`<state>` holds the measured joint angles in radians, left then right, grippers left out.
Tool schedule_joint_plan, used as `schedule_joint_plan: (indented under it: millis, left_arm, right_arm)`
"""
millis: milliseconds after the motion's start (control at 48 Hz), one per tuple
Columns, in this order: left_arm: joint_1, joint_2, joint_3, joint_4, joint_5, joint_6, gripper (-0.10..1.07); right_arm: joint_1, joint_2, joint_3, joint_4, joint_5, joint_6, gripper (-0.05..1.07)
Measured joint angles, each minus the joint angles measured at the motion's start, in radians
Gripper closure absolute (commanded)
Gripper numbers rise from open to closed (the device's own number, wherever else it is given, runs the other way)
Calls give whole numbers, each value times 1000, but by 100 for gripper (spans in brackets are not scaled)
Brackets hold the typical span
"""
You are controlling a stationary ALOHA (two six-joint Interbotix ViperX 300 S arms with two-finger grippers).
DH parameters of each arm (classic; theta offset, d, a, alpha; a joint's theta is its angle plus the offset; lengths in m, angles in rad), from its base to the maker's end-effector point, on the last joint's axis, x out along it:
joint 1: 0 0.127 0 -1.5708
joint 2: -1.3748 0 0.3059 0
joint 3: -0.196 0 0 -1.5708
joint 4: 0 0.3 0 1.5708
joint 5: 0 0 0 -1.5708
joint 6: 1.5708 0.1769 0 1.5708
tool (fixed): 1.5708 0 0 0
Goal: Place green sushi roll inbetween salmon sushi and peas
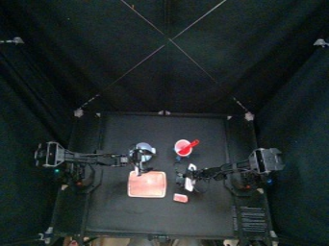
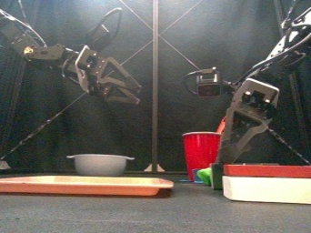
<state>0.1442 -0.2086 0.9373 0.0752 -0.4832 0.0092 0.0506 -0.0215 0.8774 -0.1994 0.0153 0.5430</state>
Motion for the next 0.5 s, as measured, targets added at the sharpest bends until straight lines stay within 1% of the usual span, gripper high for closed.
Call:
schedule_joint_plan:
  millis: [167,500]
  left_arm:
    - [0,0,2,0,0,0,-6]
    - [2,0,2,0,0,0,-6]
  right_arm:
    - [21,18,-28,-2,23,0,5]
    - [48,18,-49,3,54,2,5]
